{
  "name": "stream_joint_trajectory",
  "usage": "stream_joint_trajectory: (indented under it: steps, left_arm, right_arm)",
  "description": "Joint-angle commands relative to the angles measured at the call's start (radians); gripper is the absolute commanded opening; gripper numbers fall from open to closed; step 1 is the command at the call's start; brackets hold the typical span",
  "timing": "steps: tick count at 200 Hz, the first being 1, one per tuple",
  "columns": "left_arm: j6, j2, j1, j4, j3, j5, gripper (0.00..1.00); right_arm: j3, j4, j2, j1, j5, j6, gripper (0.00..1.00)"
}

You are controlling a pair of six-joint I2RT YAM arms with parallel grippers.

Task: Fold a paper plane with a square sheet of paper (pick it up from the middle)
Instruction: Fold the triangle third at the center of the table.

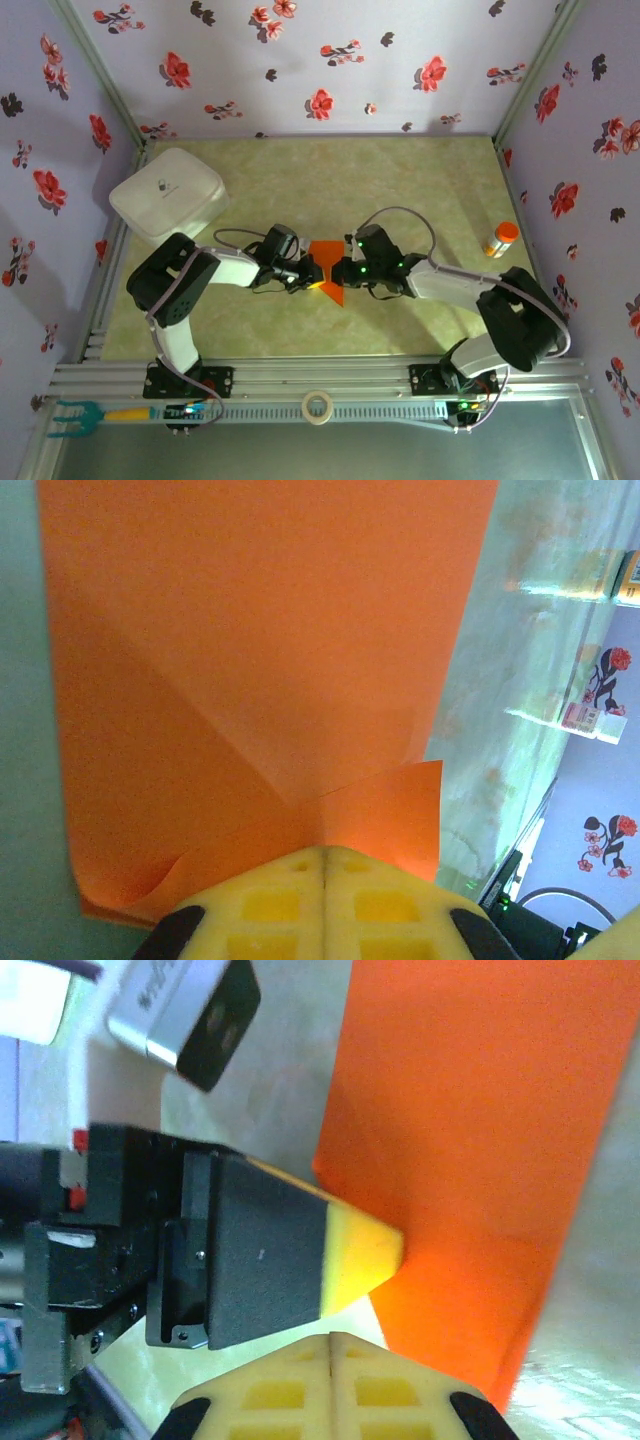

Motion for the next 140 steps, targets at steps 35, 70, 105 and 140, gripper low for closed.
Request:
stream_joint_trajectory:
  steps: [35,70,105,140]
  left_arm:
    - [0.039,0.024,0.001,-0.083,0.004,-0.028,0.00]
    - [0.040,0.021,0.001,-0.087,0.004,-0.030,0.00]
    - [0.040,0.023,0.001,-0.088,0.006,-0.029,0.00]
    - [0.042,0.023,0.001,-0.088,0.007,-0.029,0.00]
  right_arm:
    - [0.045,-0.025,0.122,0.042,-0.066,0.008,0.00]
    - [0.068,-0.027,0.154,0.063,-0.064,0.008,0.00]
    - [0.093,-0.077,0.172,0.073,-0.036,-0.012,0.01]
    - [0.087,-0.085,0.208,0.075,-0.012,-0.011,0.01]
